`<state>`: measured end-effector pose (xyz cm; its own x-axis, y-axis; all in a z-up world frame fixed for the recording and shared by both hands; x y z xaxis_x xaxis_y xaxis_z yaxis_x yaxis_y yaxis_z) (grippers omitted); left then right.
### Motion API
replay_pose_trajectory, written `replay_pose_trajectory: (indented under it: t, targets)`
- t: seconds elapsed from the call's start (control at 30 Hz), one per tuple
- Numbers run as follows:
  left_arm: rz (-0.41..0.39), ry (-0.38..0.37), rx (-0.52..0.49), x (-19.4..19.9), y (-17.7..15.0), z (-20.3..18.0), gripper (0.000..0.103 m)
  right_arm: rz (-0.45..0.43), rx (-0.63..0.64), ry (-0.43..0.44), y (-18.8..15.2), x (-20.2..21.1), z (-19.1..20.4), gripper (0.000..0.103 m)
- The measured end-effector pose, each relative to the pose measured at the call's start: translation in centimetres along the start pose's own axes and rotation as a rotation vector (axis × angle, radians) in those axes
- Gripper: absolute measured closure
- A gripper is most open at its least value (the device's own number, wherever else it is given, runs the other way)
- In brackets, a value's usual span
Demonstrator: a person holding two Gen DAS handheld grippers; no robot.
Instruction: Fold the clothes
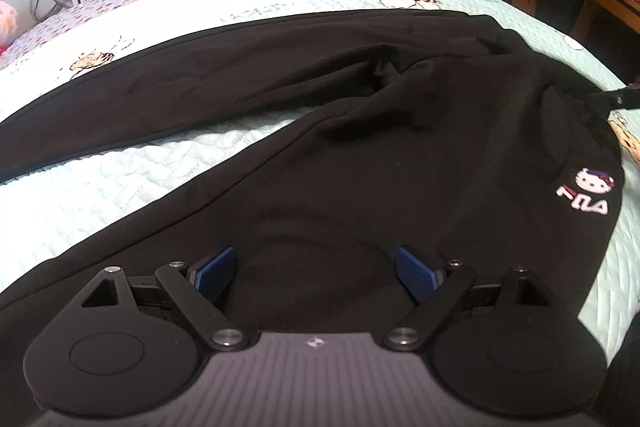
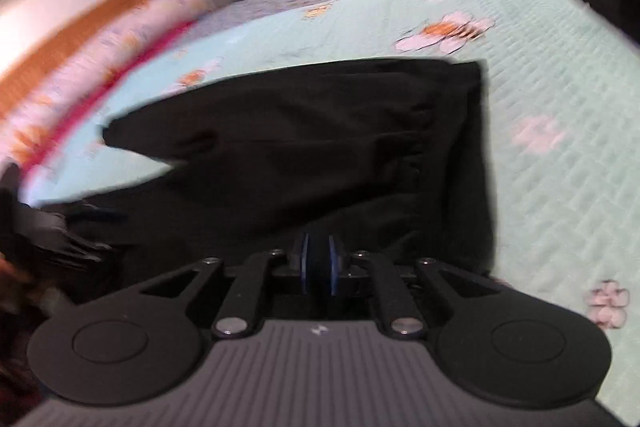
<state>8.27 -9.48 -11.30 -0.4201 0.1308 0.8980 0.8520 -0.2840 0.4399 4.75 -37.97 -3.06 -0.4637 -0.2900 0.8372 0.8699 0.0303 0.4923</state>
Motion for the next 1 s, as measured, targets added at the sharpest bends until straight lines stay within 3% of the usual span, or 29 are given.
replay_pose_trajectory:
  t: [0.03, 0.2, 0.5, 0.63, 0.7, 0.87, 0.93, 1.0]
  targets:
    - [-0.003, -0.002, -0.004, 0.0, -0.1, 0.0, 0.012, 0.001, -0.071, -0.09, -0.3, 0.3, -1.8, 0.093]
    - [-0.005, -0.014, -0.002, -0.1, -0.1, 0.0, 0.01, -0.066, -0.174, -0.089, -1.1, 2.8, -3.3, 0.088]
    - [0.002, -0.033, -0.005, 0.4, -0.4, 0.1, 0.01, 0.143, 0.094, 0.013, -0.9, -3.9, 6.4, 0.089]
    - [-0.016, -0.105, 0.006, 1.2, -0.7, 0.1, 0.011, 0.168, 0.127, -0.031, -4.8, -2.6, 5.1, 0.095]
    - [-0.022, -0.184, -0.017, 2.0, -0.7, -1.3, 0.012, 0.158, 0.135, -0.051, -6.0, -1.7, 4.8, 0.095]
    - [-0.05, -0.34, -0.134, 3.3, -0.9, -6.5, 0.013, 0.182, 0.168, -0.088, -5.5, -0.8, 5.8, 0.095]
    - [-0.019, -0.329, -0.171, 2.3, -1.4, -7.9, 0.014, 0.16, 0.166, -0.085, -4.7, -0.2, 6.0, 0.092]
    - [-0.007, -0.313, -0.194, 1.7, -1.8, -8.6, 0.013, 0.097, 0.15, 0.001, -3.7, 0.4, 6.4, 0.089]
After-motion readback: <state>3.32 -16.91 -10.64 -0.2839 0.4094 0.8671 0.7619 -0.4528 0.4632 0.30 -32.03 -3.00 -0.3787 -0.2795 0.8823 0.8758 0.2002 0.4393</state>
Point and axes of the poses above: each gripper's, at about its wrist camera, not at the fingertips, and x roughly against the way its jaws point, z to its left, y to its top, the point moved 7 cm from there along -x, roughly the way its jaws point, and after that the axes turned 15 degrees about z, right-handed, at the moved point
